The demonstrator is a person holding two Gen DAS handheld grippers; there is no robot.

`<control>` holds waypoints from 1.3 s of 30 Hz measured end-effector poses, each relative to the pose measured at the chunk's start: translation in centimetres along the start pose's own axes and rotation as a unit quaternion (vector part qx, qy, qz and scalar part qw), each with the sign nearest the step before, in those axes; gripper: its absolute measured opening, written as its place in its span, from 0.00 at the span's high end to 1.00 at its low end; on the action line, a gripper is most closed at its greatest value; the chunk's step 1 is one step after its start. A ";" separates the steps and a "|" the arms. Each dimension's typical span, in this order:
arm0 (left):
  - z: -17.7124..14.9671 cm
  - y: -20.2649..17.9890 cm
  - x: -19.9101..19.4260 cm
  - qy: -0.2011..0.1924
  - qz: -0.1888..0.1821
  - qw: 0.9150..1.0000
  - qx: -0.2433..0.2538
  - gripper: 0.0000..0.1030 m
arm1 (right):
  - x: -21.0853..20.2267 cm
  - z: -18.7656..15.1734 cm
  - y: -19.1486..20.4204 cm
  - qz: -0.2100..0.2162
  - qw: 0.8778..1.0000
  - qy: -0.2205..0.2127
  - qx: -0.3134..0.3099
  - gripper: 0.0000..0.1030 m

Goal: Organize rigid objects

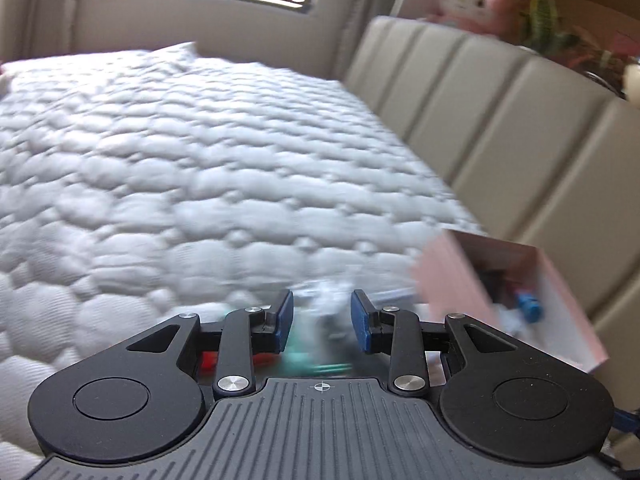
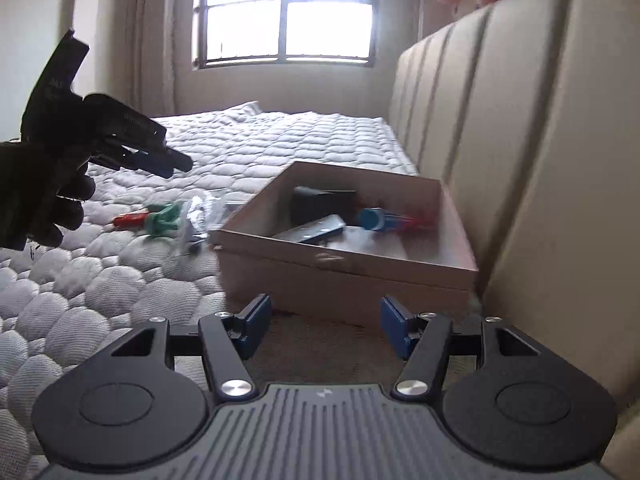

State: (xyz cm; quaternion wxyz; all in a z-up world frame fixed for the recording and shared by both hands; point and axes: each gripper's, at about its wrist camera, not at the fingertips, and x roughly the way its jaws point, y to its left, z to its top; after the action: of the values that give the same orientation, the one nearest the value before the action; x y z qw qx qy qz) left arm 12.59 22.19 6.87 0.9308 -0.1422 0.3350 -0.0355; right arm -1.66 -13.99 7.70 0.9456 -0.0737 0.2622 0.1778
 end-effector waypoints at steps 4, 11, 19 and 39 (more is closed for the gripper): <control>-0.4 5.2 0.7 0.017 0.020 0.998 -0.055 0.67 | 0.2 0.6 2.3 0.022 1.000 0.006 -0.017 0.41; -2.7 6.6 1.8 0.044 -0.033 0.995 -0.087 0.67 | 1.2 2.8 4.7 0.078 0.996 0.033 -0.004 0.41; -7.8 2.7 -2.3 0.072 -0.078 0.994 0.022 0.69 | 7.8 10.4 9.4 0.137 0.988 0.068 -0.008 0.43; -8.4 4.9 -7.4 0.009 0.002 0.999 -0.035 0.69 | 22.1 11.4 16.1 0.067 0.980 0.187 -0.030 0.50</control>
State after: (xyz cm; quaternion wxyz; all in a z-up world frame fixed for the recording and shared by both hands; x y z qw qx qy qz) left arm 1.37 26.04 3.81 0.9224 -0.1733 0.3444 -0.0228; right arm 15.26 10.15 5.11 0.8631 -0.1162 0.4335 0.2318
